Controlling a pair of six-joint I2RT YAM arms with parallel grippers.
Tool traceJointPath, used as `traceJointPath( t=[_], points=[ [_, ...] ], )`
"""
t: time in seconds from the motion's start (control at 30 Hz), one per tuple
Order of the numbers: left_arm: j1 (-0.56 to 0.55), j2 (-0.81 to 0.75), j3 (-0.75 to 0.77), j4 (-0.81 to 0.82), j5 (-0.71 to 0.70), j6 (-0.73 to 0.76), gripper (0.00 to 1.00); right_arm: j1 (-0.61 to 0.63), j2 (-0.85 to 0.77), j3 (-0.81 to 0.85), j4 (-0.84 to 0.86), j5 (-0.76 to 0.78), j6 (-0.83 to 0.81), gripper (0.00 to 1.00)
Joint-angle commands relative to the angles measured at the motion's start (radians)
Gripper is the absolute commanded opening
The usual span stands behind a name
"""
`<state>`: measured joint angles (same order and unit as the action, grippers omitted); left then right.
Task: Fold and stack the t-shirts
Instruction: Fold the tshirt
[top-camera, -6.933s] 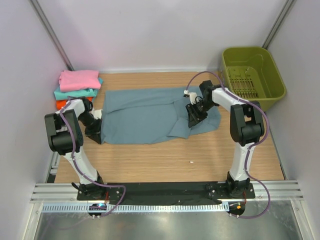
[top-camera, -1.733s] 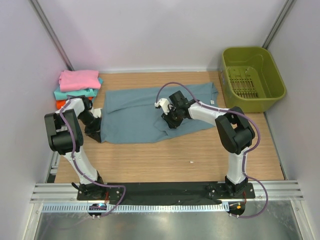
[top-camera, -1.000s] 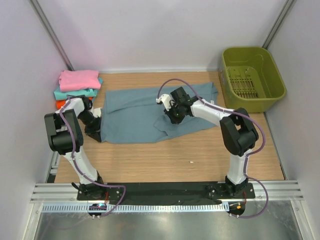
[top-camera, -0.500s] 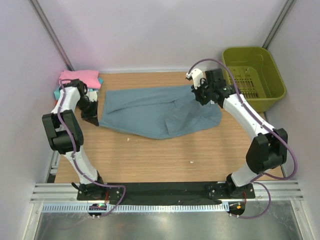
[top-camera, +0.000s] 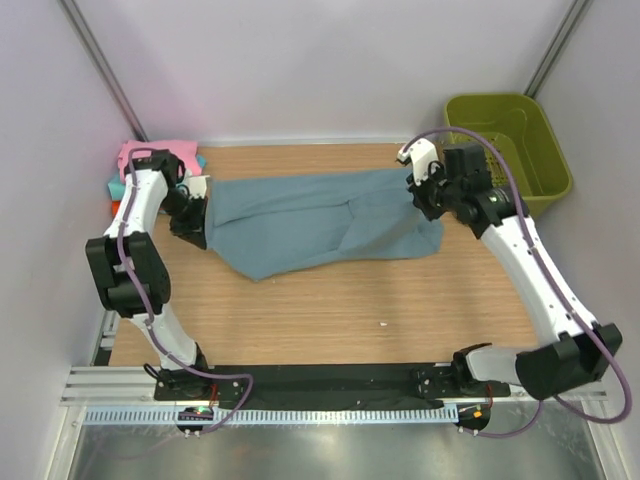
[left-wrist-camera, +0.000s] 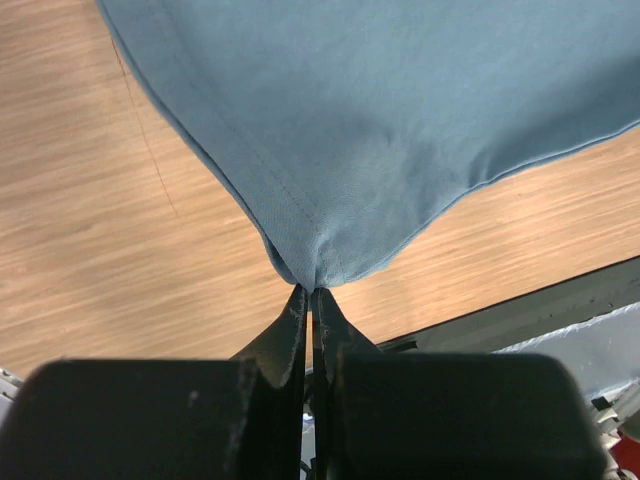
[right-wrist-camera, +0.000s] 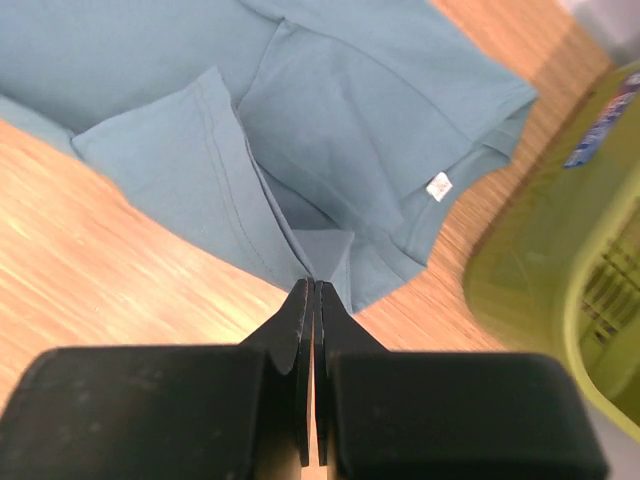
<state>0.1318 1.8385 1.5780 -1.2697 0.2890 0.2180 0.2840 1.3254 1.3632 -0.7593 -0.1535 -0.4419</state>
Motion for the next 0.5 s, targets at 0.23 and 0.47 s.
traceJointPath(
  t=[0.23,0.47],
  points=[
    [0.000,-0.229,-0.033,-0.077,0.055,0.018,0.00,0.000,-0.291,0.010,-0.136,0.060,0.045,0.01],
    [0.002,-0.329,-0.099,-0.128,0.038,0.027,0.00,-0.002,-0.391,0.023,-0.213,0.060,0.078,0.01]
  ],
)
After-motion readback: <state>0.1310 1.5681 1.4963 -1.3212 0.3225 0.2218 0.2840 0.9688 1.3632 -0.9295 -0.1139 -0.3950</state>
